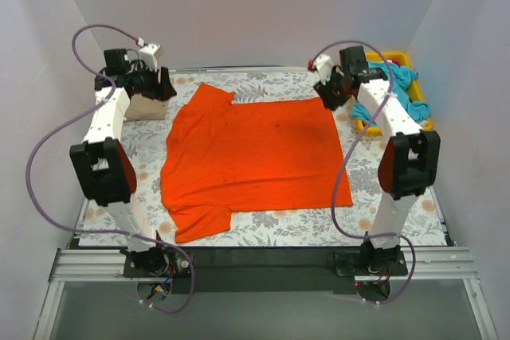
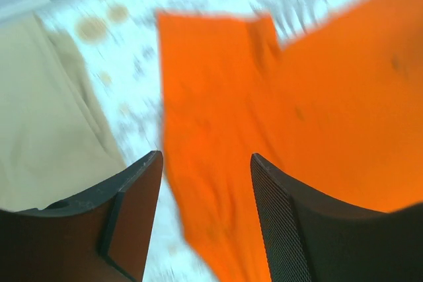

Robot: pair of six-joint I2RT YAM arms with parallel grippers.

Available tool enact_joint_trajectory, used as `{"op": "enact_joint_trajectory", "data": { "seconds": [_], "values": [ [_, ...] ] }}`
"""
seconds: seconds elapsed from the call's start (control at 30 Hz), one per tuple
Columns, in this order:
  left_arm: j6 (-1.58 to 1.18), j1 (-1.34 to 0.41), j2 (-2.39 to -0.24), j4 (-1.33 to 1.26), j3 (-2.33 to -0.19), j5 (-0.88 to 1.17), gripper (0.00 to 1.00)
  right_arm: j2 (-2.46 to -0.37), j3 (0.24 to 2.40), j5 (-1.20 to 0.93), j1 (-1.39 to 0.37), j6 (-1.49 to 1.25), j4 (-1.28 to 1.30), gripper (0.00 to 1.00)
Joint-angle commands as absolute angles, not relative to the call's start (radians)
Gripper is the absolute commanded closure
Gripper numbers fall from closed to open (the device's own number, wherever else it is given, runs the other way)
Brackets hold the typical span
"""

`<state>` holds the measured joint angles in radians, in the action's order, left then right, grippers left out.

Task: Fold and stack the t-shirts
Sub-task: Flatten the tshirt out

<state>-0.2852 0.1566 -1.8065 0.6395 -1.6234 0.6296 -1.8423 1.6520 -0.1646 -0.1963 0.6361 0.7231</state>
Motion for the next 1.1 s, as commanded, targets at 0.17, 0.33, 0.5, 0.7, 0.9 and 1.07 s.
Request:
{"op": "enact_joint_trajectory", "data": {
  "seconds": [0.17,0.33,0.5,0.7,0.9,1.07],
  "values": [
    [-0.695,0.101,-2.147,0.276,-1.910,0.454,0.47,-2.199,2.037,-0.043,-0.160,0.394,0.532,0.61],
    [-0.741,0.078,-2.258,0.170,-1.934,0.371,0.47,-2.319,2.089,-0.009,-0.158,0.347,0.454,0.63],
    [-0.764,0.068,-2.347,0.137,-1.979,0.342,0.46,-2.353,2.053,-0.005,-0.156,0.302,0.356,0.57],
    [-0.752,0.035,-2.447,0.127,-2.065,0.321,0.43,-2.388,2.052,-0.005,-0.149,0.279,0.304,0.53],
    [-0.712,-0.026,-2.502,0.124,-2.089,0.305,0.41,-2.411,2.040,-0.038,-0.141,0.268,0.302,0.48],
    [-0.681,-0.057,-2.523,0.130,-2.077,0.292,0.41,-2.405,2.005,-0.087,-0.124,0.253,0.304,0.48]
  ]
}}
